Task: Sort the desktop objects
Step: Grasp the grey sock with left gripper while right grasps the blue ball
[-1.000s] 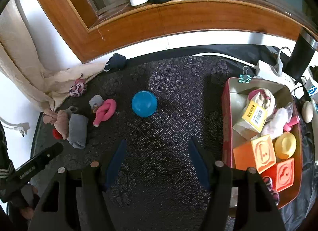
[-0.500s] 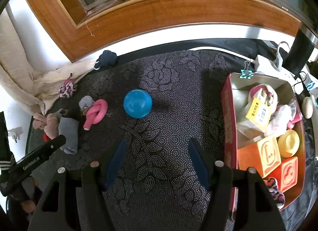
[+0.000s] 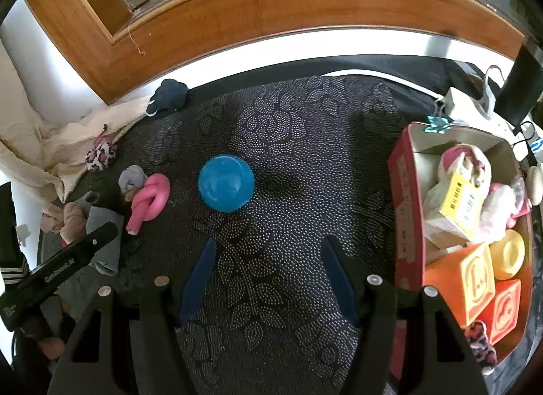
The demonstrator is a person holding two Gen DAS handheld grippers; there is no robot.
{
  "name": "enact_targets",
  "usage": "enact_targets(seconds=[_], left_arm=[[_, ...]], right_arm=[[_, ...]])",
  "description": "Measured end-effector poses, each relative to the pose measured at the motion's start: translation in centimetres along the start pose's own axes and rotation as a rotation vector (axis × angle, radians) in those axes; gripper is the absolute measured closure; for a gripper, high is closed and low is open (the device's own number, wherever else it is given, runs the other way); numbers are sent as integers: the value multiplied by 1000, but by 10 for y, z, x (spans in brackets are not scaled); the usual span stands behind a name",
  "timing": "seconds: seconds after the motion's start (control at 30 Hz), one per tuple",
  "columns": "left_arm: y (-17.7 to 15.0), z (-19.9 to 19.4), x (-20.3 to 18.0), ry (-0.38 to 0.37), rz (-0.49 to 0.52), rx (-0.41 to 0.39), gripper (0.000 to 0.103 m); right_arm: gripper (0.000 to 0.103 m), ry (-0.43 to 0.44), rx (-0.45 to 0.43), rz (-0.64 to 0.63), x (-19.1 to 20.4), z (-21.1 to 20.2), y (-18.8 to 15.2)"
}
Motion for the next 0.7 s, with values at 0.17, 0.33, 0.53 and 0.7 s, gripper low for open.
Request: enact_targets(seconds=[0.17, 0.33, 0.53, 0.7], left_arm=[[7, 8, 3, 6, 3, -3, 24], [9, 13, 2, 14, 30, -18, 24], [10, 13, 16, 27, 8, -20, 63], [6, 4, 20, 10, 13, -26, 68]], right_arm=[[34, 0, 12, -4, 4, 10, 7], [34, -2, 19, -8, 8, 20, 18], [34, 0, 19, -27, 16, 28, 32], [34, 6, 20, -41, 23, 35, 45]])
Point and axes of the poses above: each gripper's, at about its wrist camera, not at the fingertips, and z roughly the way its jaws point, x to its left, y to its top, the point moved 2 cm from there along z, roughly the way its jaws point, and after that the axes turned 10 degrees about x, right-handed, at the moved point
